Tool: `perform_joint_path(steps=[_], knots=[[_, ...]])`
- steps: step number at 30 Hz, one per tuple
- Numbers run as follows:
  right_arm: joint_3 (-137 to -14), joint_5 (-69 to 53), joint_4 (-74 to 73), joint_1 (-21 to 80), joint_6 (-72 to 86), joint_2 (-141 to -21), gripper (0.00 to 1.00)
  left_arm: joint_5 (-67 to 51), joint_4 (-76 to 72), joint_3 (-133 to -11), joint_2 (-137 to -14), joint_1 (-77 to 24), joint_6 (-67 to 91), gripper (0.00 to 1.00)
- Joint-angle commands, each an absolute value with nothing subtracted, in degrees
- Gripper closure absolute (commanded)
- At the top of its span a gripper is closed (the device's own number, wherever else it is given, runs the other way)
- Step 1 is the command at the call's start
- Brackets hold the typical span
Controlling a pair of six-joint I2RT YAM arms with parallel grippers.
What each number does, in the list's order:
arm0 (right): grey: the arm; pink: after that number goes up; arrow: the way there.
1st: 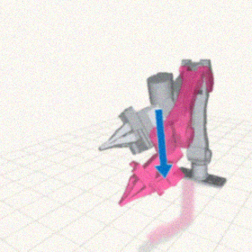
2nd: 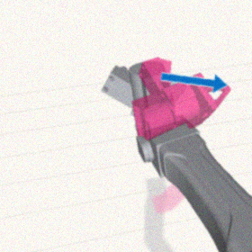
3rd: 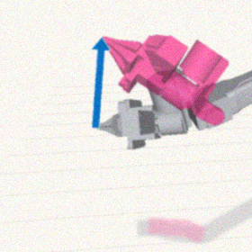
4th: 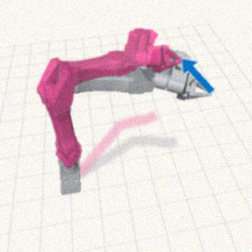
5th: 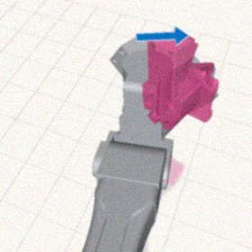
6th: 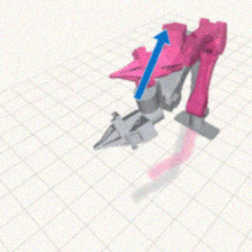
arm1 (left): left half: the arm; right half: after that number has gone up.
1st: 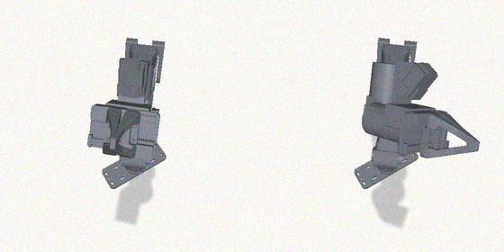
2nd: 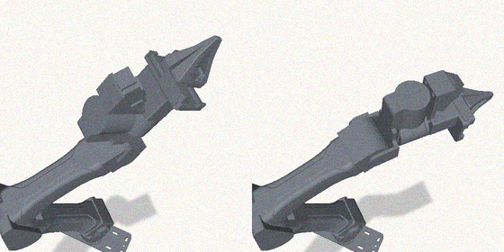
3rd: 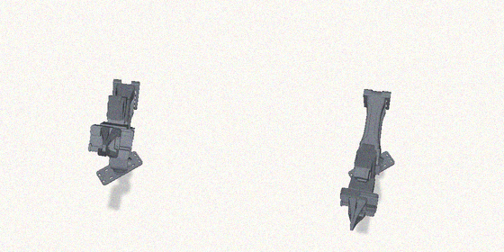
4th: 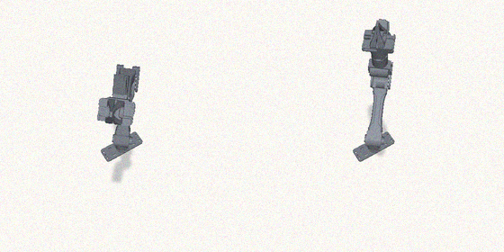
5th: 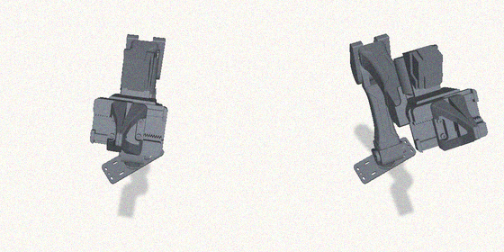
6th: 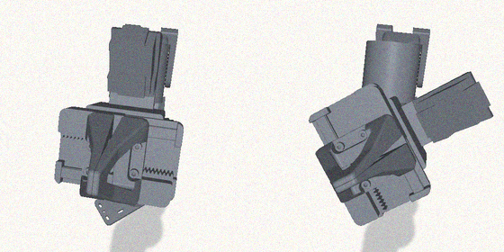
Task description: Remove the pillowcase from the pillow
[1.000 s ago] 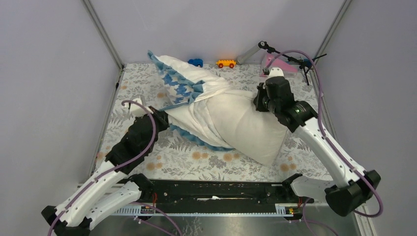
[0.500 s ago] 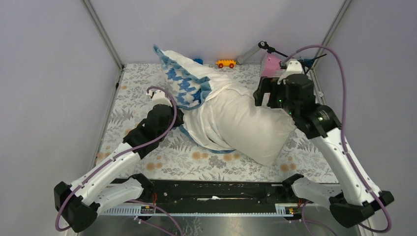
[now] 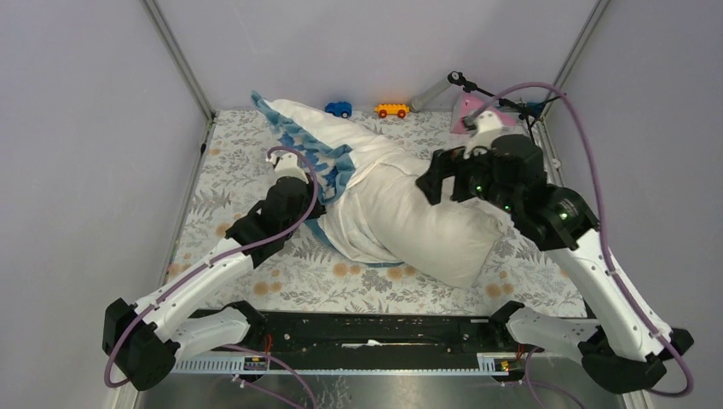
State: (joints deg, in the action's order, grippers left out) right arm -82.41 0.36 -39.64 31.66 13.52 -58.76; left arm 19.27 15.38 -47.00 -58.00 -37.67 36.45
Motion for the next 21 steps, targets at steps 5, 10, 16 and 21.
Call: perform_joint_path(steps=[5,10,16,21], knots=[[-83.23,9.76,-43.85,52.28,9.41,-66.41,0.0,16.22,10.33,-52.93,-64.01,-37.42,35.55,1.0],[-82.92,18.61,-45.49,55.63,7.64,-70.13,0.0,14.37,9.95,-54.62,-66.54,-37.44,35.0,1.0],[-79.26,32.2,-45.97,55.43,10.41,-73.9,0.0,15.33,10.22,-54.38,-66.55,-37.44,34.31,1.0],[-75.2,28.82,-42.71,52.09,11.75,-74.96,0.0,17.75,12.05,-53.69,-63.91,-37.44,33.68,1.0]])
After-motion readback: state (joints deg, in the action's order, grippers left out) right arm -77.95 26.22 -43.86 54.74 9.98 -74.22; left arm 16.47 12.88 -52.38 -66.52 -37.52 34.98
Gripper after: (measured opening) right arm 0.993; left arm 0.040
